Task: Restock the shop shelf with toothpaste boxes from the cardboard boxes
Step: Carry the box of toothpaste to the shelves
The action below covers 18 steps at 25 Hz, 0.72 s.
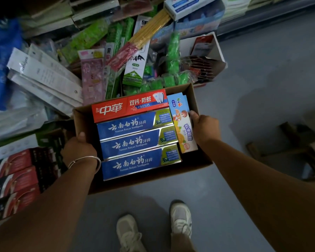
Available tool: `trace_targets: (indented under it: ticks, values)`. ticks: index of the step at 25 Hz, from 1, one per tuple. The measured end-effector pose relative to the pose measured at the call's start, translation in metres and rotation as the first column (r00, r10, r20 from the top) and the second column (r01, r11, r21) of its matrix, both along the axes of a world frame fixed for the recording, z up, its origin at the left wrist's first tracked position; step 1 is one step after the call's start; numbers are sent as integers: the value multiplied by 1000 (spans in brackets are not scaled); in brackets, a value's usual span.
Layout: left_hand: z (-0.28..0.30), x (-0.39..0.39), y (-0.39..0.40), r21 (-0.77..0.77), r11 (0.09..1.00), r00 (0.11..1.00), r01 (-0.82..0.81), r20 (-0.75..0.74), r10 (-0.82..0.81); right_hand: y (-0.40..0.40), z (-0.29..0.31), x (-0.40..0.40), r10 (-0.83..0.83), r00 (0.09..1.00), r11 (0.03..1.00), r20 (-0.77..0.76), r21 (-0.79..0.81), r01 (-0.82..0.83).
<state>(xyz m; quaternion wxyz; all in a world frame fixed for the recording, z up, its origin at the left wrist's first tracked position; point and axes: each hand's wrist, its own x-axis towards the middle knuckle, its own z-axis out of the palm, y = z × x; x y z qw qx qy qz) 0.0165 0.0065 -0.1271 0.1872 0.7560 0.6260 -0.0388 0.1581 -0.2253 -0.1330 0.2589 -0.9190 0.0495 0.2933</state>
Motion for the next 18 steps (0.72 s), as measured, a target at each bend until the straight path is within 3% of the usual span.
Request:
trace_targets:
  ticks: [5,11,14,18]
  values:
    - [58,3,-18,16,997,996,80,37,-80,-30,54,-23,-125,992,992,18,10,125]
    - [170,0,-74,-2,947,943,322,83,-321,-103,158,-88,-389,916,921,100,64,384]
    - [230,-12,-118,-10,864,862,504,71,-502,-153,210,-149,-512,846,858,148,46,512]
    - [287,-33,-197,-3,690,686,724,109,-719,-224,258,-246,-744,648,666,162,110,738]
